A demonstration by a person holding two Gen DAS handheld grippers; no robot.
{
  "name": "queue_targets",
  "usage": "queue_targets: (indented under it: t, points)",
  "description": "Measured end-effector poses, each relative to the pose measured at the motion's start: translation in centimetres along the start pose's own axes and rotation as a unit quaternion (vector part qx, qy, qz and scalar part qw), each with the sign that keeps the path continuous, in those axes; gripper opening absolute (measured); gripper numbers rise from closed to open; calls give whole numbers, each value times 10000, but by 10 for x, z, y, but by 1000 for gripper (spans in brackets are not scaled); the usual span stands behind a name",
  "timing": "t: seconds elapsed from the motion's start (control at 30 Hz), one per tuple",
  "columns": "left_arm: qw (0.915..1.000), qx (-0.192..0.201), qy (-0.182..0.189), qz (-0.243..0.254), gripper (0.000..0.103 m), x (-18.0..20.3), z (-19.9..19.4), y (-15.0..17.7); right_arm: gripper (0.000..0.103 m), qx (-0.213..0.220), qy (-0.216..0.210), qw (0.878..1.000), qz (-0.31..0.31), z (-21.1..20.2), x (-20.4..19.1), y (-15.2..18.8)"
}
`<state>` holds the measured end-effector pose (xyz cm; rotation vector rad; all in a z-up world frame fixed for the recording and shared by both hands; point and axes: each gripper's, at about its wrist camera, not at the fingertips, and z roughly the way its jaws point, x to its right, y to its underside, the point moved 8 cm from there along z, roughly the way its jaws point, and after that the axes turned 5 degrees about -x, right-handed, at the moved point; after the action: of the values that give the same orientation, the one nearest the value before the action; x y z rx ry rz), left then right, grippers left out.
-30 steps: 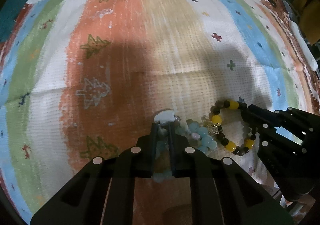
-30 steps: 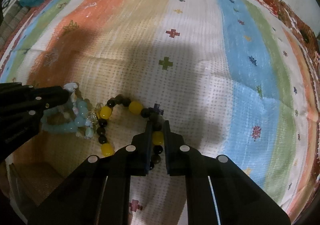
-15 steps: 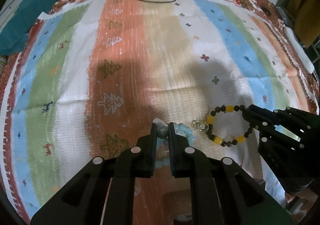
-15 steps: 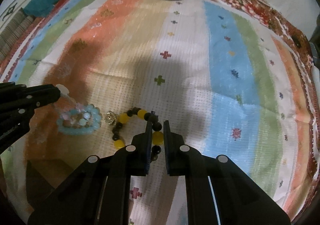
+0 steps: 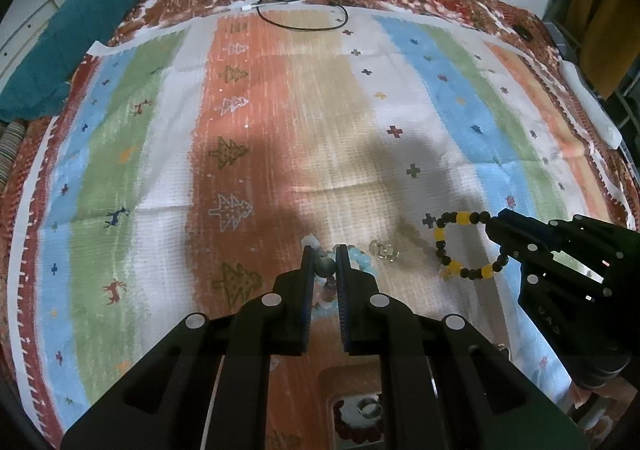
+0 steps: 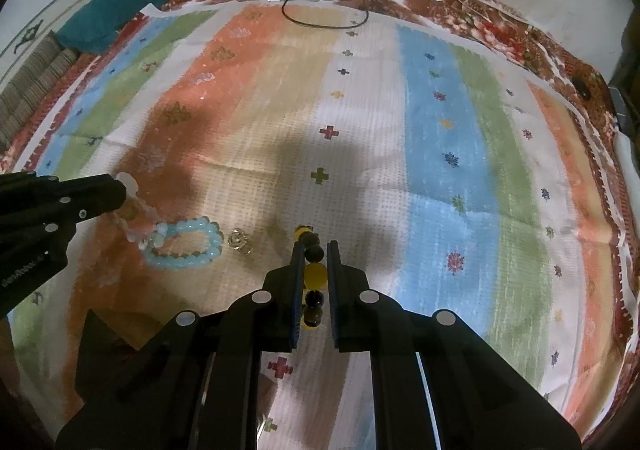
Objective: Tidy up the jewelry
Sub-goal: 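Carry the yellow-black bracelet toward the tin with the right tool while the left lifts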
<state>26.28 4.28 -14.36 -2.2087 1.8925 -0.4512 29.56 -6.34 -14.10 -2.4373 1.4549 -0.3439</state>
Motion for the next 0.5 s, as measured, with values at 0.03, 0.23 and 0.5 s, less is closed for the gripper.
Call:
queue_targets:
  t: [0.03,0.23,0.5]
  points:
    - [10000,1,-1,5,10,0,-1,0,12,12,-9,10000,7,-2,0,0]
    - [9999,104,7,51,10,6,-13,2,12,126,-56,9999,42,-12,-2,2]
    - [9994,300,125,93,10,14,-36,5,12,360,-111,9993,73,-34,-7,3]
